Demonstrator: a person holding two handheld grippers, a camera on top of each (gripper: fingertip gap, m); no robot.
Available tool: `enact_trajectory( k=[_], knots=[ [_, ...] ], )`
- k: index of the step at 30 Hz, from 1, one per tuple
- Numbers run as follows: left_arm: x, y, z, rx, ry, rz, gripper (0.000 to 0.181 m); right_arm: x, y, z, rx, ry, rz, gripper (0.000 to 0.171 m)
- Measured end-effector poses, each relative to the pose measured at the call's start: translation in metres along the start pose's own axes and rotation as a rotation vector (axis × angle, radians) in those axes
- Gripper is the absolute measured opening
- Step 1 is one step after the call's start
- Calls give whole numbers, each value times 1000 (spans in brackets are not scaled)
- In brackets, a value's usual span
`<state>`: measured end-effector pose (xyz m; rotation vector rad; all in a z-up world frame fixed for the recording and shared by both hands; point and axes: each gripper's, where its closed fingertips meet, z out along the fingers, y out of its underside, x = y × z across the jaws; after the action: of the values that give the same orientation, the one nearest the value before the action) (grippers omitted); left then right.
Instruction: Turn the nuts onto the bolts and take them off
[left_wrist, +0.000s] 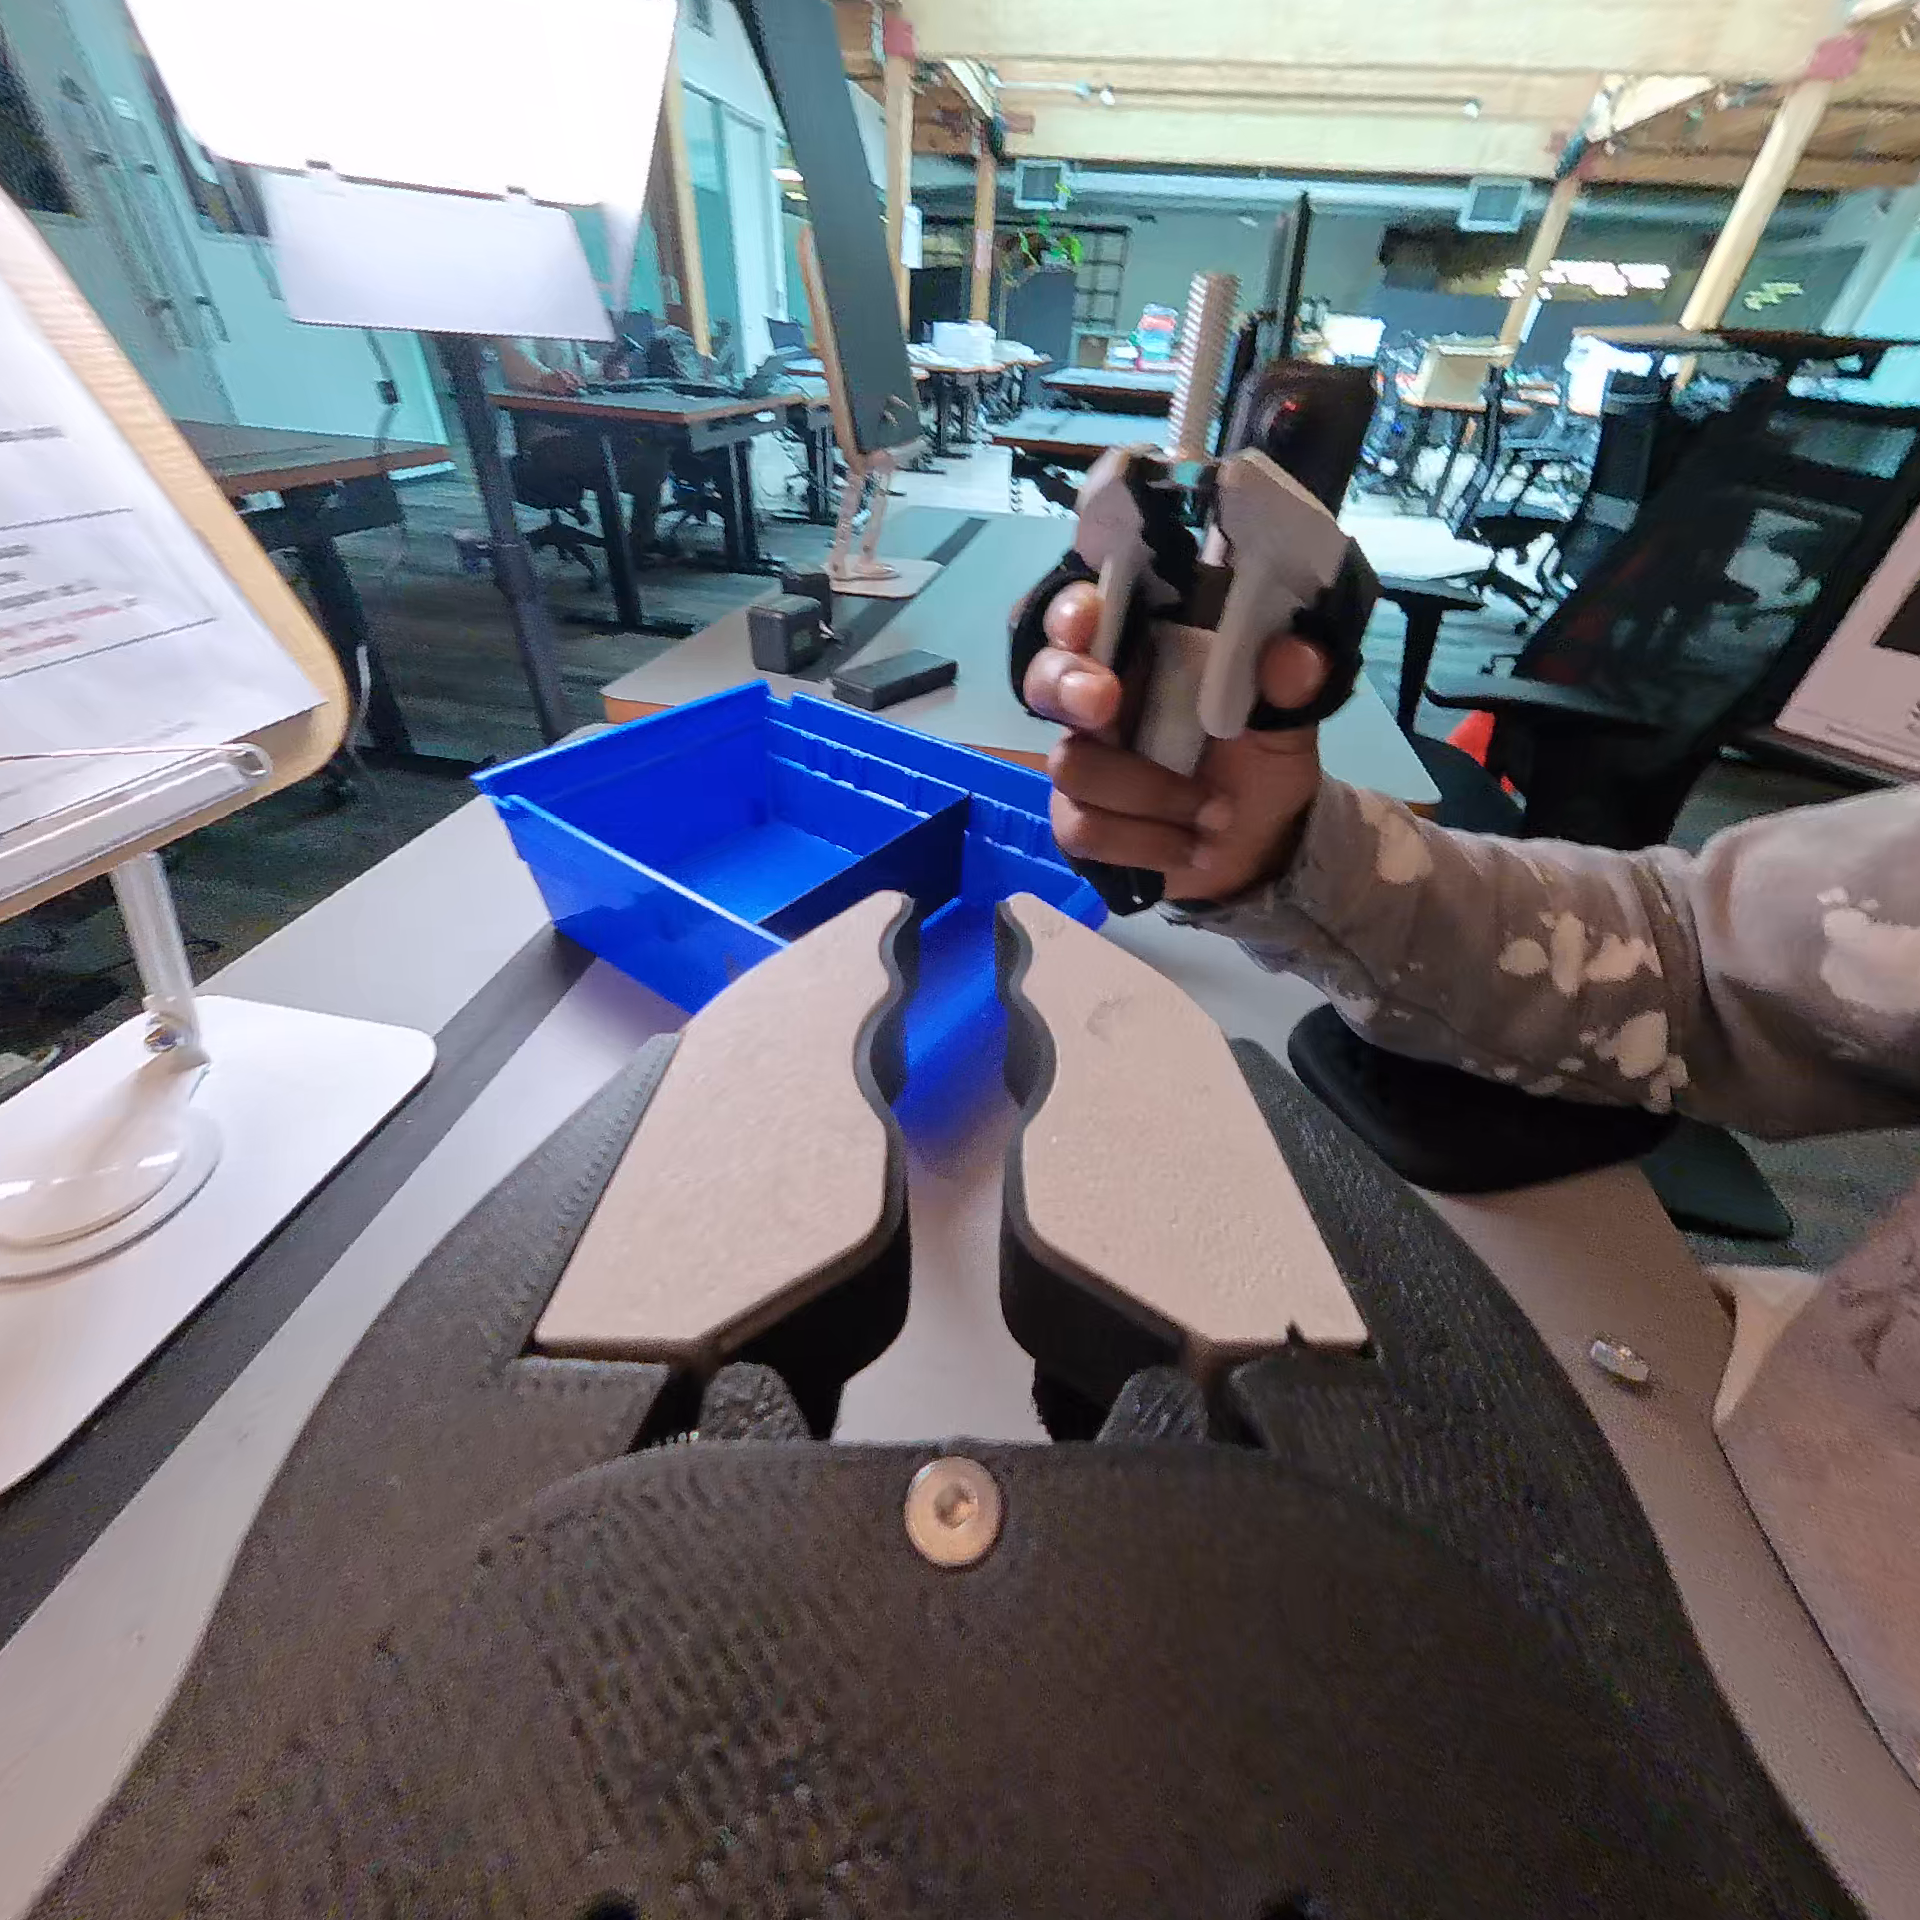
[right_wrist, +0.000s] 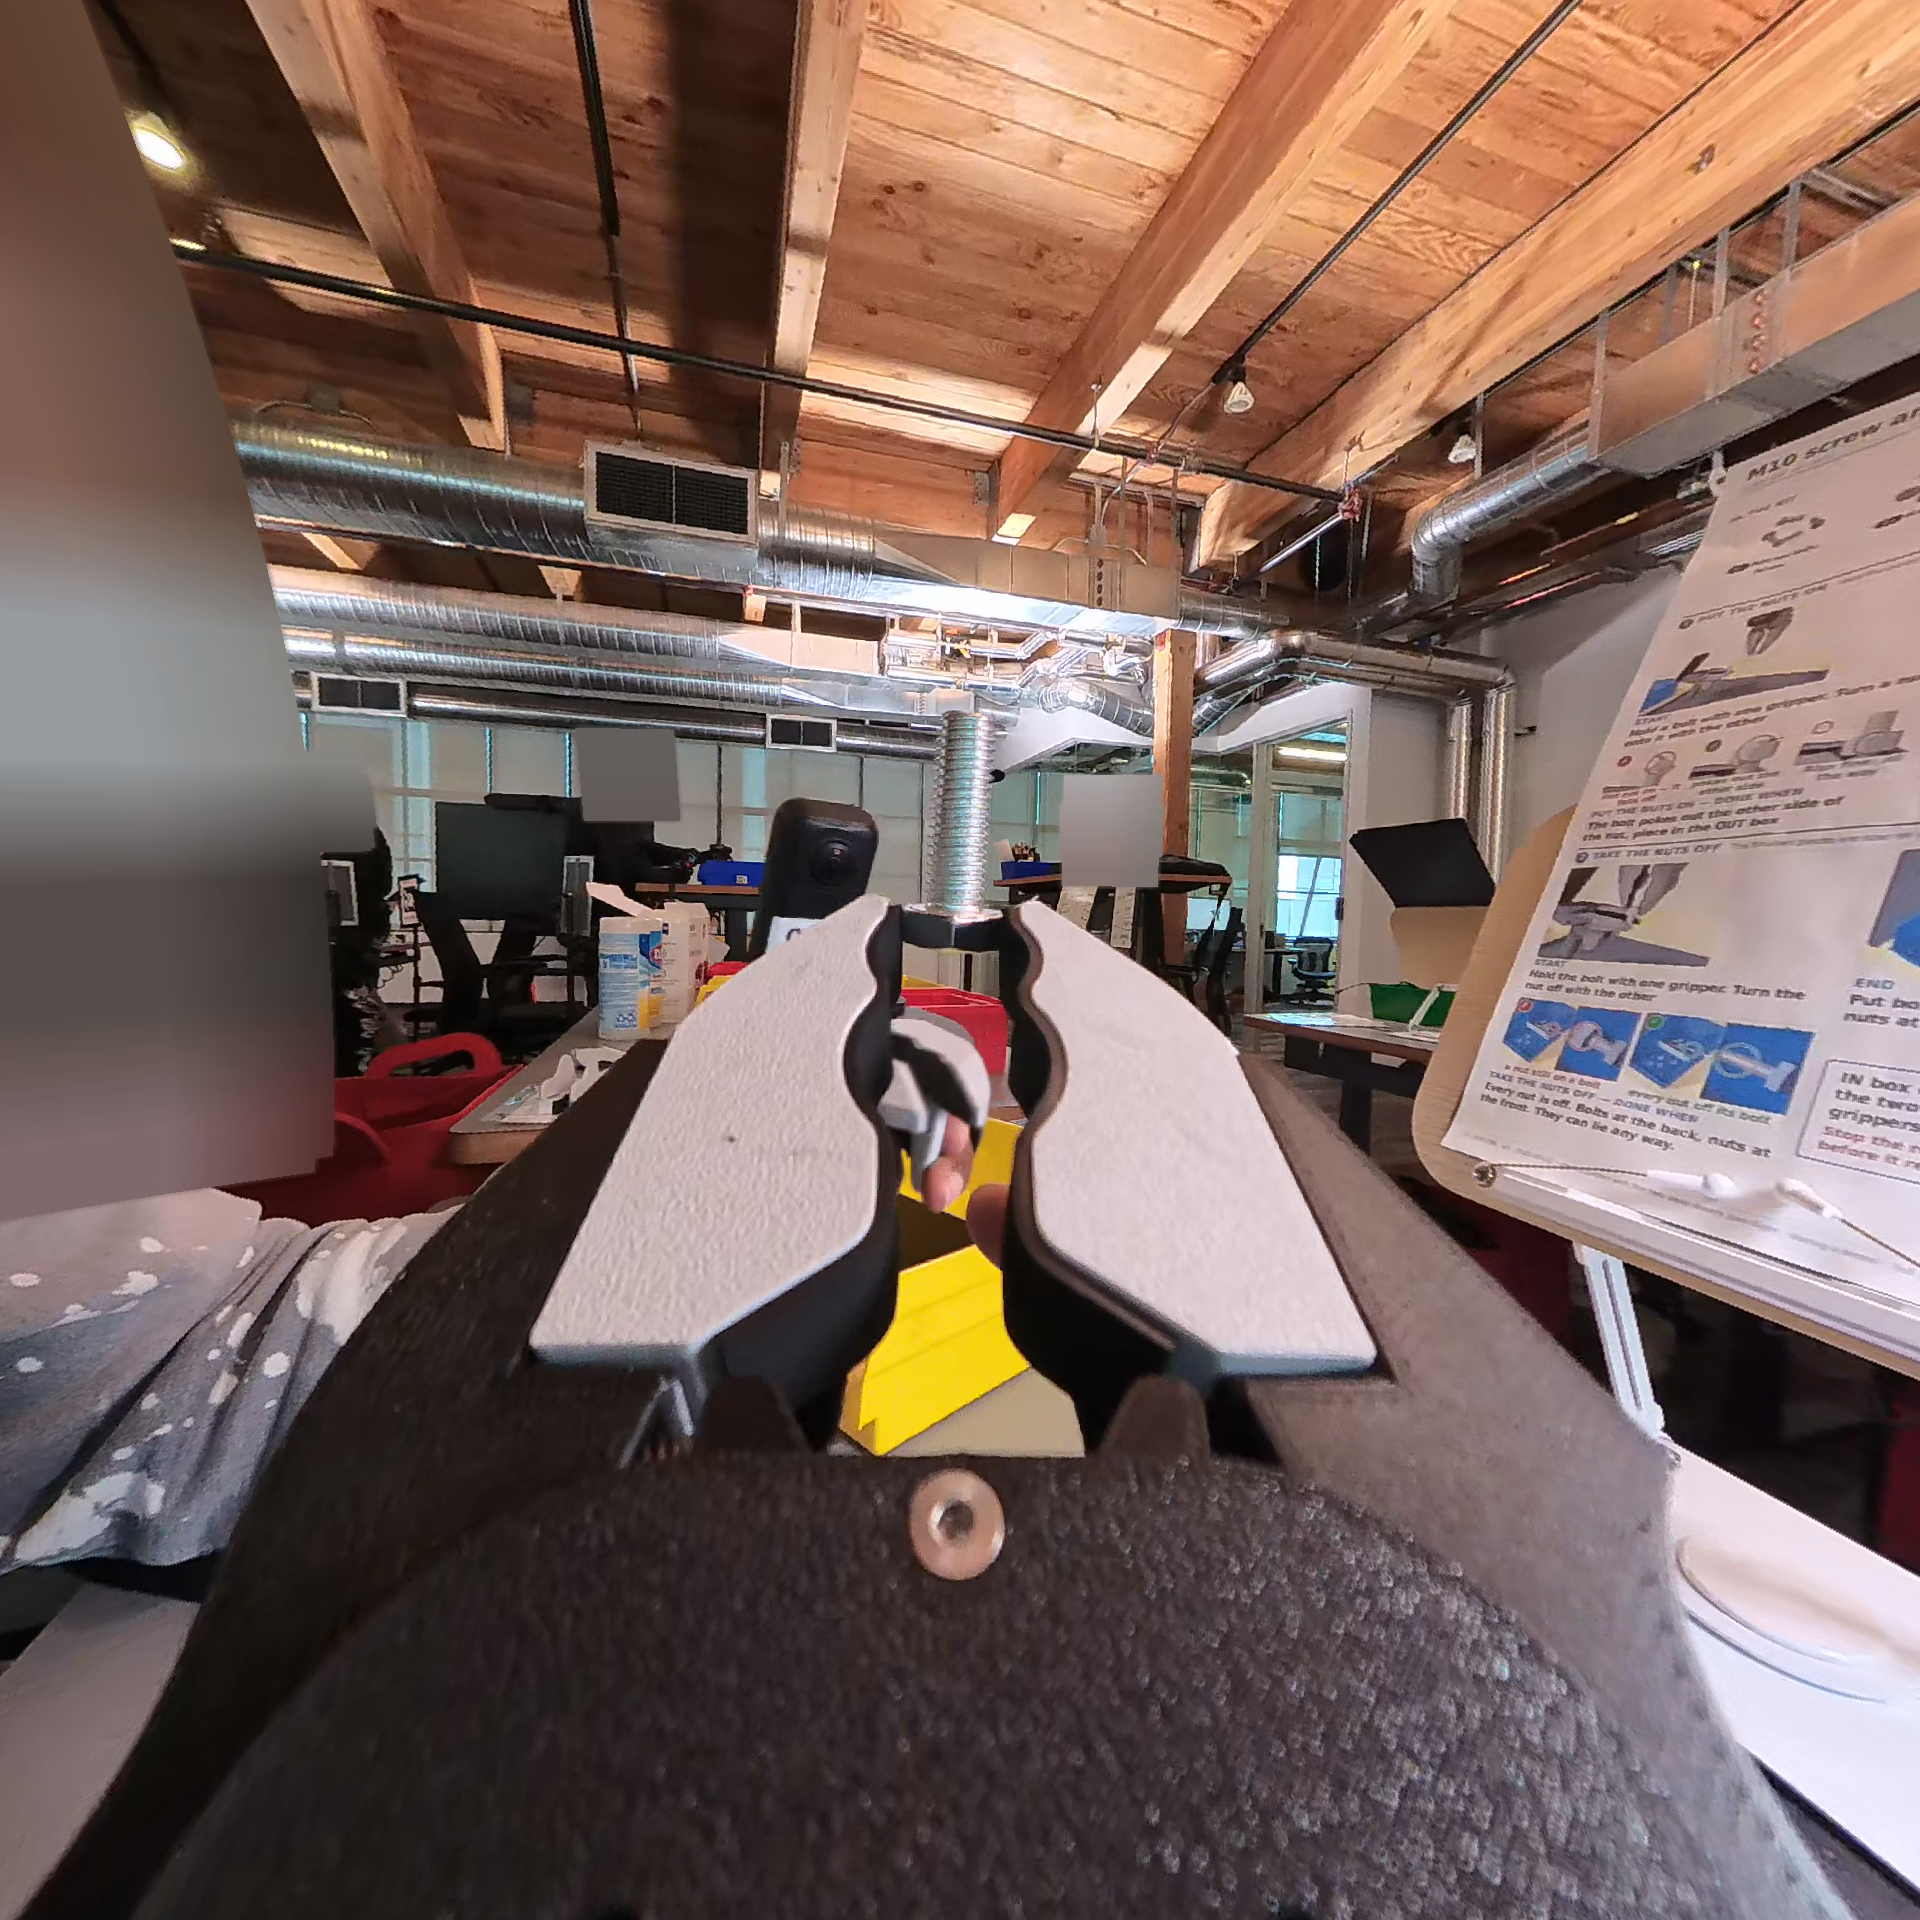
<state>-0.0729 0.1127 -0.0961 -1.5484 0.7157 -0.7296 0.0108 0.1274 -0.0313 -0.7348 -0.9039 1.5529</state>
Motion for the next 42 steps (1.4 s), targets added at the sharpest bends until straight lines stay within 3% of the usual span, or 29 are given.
enact_trajectory(
  k=[3, 5, 12, 17, 24, 28, 32, 38, 42],
  knots=[
    [24, 10, 11, -66, 102, 60, 14, 2, -3, -1, 6, 8, -2, 18],
    [61, 28, 20, -148, 284, 109, 13, 2, -7, -2, 13, 12, -5, 18],
    [208, 159, 57, -596, 911, 206, 21, 8, -23, -10, 45, 35, -15, 18],
    [252, 218, 43, -765, 1038, 322, 29, 9, -33, -15, 59, 41, -27, 17],
    [256, 235, 48, -778, 963, 487, 26, 13, -39, -19, 74, 54, -25, 17],
    [247, 235, 52, -790, 920, 479, 19, 11, -40, -19, 73, 49, -22, 17],
    [191, 224, 66, -796, 727, 354, 19, 10, -40, -19, 70, 50, -24, 17],
    [54, 148, 51, -593, 324, 55, 19, 17, -33, -19, 52, 78, -29, 17],
    [1, 82, 22, -493, 157, -12, 19, 21, -3, -12, 26, 82, 13, 18]
  ],
)
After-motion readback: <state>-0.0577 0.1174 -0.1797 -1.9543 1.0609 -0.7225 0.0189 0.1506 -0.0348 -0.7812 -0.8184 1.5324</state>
